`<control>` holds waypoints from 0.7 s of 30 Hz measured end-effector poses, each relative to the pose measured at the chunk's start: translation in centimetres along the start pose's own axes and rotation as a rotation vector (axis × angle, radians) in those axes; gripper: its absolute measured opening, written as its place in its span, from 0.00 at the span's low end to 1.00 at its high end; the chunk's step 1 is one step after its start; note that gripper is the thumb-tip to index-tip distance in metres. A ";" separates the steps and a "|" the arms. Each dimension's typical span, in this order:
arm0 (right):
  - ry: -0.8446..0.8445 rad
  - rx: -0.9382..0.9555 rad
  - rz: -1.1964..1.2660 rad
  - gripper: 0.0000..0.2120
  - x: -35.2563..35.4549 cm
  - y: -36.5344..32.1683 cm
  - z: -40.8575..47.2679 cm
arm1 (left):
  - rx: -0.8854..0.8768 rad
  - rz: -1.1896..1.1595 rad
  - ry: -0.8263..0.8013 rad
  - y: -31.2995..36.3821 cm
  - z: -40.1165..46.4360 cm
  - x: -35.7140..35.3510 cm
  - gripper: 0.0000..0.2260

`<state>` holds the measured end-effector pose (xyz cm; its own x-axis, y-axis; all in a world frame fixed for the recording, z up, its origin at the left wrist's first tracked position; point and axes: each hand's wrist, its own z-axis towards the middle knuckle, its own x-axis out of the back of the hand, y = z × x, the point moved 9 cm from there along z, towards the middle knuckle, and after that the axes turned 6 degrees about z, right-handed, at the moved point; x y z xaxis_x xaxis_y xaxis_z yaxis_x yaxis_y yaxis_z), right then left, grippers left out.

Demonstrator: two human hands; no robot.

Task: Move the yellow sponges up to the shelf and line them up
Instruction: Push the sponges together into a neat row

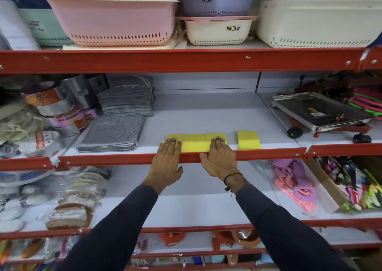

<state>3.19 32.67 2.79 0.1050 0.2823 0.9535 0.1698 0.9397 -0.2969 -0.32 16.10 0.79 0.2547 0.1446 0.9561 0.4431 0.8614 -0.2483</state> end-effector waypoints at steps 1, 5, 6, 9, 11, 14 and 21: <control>-0.005 -0.006 -0.004 0.38 -0.1 -0.1 0.1 | 0.010 -0.002 -0.009 0.1 -0.1 0.0 0.42; 0.032 0.037 0.020 0.41 0.3 0.4 0.1 | 0.029 -0.012 -0.012 0.3 -0.4 0.1 0.42; 0.076 0.049 0.025 0.43 1.0 1.1 0.1 | 0.032 -0.012 -0.014 0.3 -0.4 0.0 0.42; 0.189 -0.012 -0.008 0.48 3.2 4.7 0.4 | 0.039 -0.009 -0.016 0.1 -0.4 -0.1 0.42; 0.158 -0.119 0.005 0.49 3.4 7.7 0.5 | 0.035 -0.017 -0.019 0.4 -0.4 -0.1 0.42; 0.108 -0.146 0.022 0.50 2.4 8.8 0.1 | 0.039 -0.011 -0.017 0.4 -0.5 -0.1 0.43; 0.082 -0.056 0.067 0.46 1.3 4.8 -1.0 | 0.035 0.002 -0.031 0.4 -0.5 -0.3 0.45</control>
<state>5.15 37.40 2.54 0.1972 0.3256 0.9247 0.2140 0.9062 -0.3647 0.15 16.14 0.33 0.2291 0.1609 0.9600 0.4122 0.8774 -0.2454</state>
